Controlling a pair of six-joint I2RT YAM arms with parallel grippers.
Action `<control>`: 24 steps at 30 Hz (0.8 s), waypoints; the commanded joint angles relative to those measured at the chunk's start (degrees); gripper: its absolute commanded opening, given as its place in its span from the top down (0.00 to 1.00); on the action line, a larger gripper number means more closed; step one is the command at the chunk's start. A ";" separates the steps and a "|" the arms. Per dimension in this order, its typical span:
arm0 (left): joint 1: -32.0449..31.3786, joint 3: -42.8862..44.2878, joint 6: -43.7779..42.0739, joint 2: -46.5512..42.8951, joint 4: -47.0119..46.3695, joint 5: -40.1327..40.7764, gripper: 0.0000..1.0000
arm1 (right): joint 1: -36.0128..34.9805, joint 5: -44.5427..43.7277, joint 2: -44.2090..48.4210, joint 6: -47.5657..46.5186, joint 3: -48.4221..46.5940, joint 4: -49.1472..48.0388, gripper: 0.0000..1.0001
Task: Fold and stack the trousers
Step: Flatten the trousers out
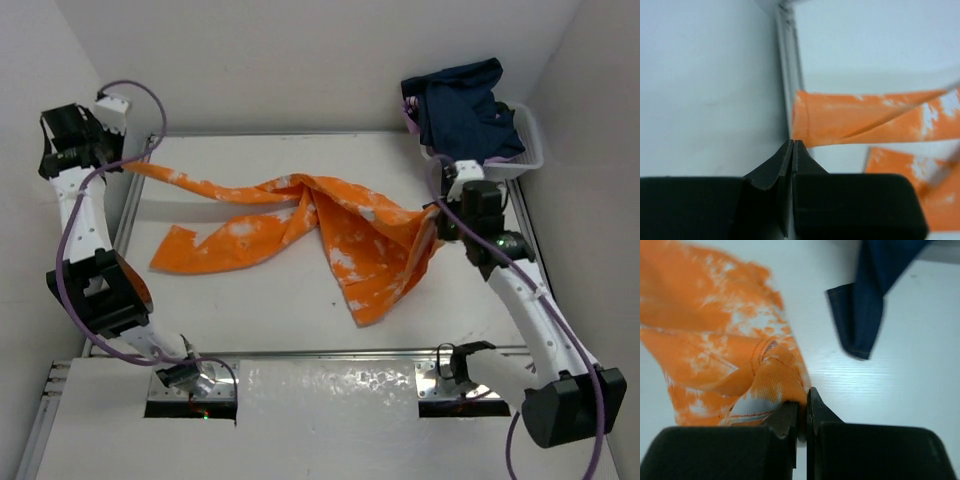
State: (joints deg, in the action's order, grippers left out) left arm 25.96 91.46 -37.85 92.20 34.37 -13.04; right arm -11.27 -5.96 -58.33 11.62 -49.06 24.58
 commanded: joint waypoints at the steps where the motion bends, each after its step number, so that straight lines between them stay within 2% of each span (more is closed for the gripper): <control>1: 3.83 11.95 5.93 1.21 -1.41 -1.02 1.00 | 9.40 4.18 -1.52 0.77 -11.30 0.56 1.00; 2: 5.41 18.51 8.20 2.18 -1.32 -1.55 1.00 | 14.21 5.59 -2.49 1.73 -15.67 0.47 1.00; 4: 6.65 25.66 9.63 5.33 -0.19 -3.65 1.00 | 17.75 8.93 -5.82 2.88 -20.26 0.03 1.00; 5: 7.09 33.27 10.07 6.66 0.52 -4.27 1.00 | 20.29 10.25 -7.05 4.02 -24.99 -0.32 1.00; 8: 7.09 45.51 10.51 11.41 1.67 -6.03 1.00 | 22.42 13.51 -13.98 6.04 -35.00 -1.63 1.00; 10: 7.09 45.57 11.21 11.51 -1.74 -7.17 1.00 | 22.60 15.61 -17.16 8.40 -39.77 -3.12 1.00; 11: 7.09 43.56 11.39 10.72 -3.24 -8.40 1.00 | 22.61 17.10 -18.74 9.73 -43.89 -3.83 1.00; 14: 6.31 32.67 10.79 6.25 -4.41 -18.66 1.00 | 21.91 24.31 -22.53 15.34 -44.82 -7.86 1.00; 15: 5.26 29.94 8.34 4.15 -2.66 -23.13 1.00 | 21.47 25.37 -22.19 16.06 -43.16 -9.36 1.00; 16: 1.07 23.74 1.70 3.25 3.28 -23.00 1.00 | 20.77 25.55 -20.44 16.24 -40.96 -11.98 1.00; 17: -1.76 19.76 -1.50 2.38 6.64 -21.78 0.99 | 19.63 25.56 -19.21 15.46 -36.59 -13.05 1.00; 18: -4.57 15.89 -4.92 0.89 11.90 -18.46 0.85 | 19.27 25.47 -17.98 15.11 -34.63 -13.85 1.00; 19: -9.21 7.24 -10.26 0.26 13.69 -17.47 0.76 | 19.09 25.29 -16.05 14.58 -32.87 -14.64 1.00; 20: -10.73 2.98 -11.88 -0.35 14.92 -17.29 0.69 | 19.18 24.94 -15.25 14.23 -30.42 -14.56 1.00; 21: -11.62 -0.81 -12.60 -1.23 14.24 -17.20 0.56 | 19.18 24.77 -14.54 13.61 -29.61 -14.21 1.00; 22: -12.32 -7.54 -13.13 -1.58 13.19 -17.11 0.52 | 19.18 24.68 -13.58 12.48 -28.30 -13.34 1.00; 23: -12.68 -10.14 -13.22 -1.59 11.96 -14.67 0.43 | 19.18 24.76 -13.22 11.94 -27.76 -12.98 1.00; 24: -13.03 -12.16 -12.96 -1.07 8.29 -12.47 0.39 | 19.18 25.03 -12.87 11.59 -27.06 -12.80 1.00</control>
State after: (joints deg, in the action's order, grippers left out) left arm 12.21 84.31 -45.17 92.55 41.89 -28.36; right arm 7.92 17.19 -75.07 23.99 -76.23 16.95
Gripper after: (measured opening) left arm 0.578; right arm 0.009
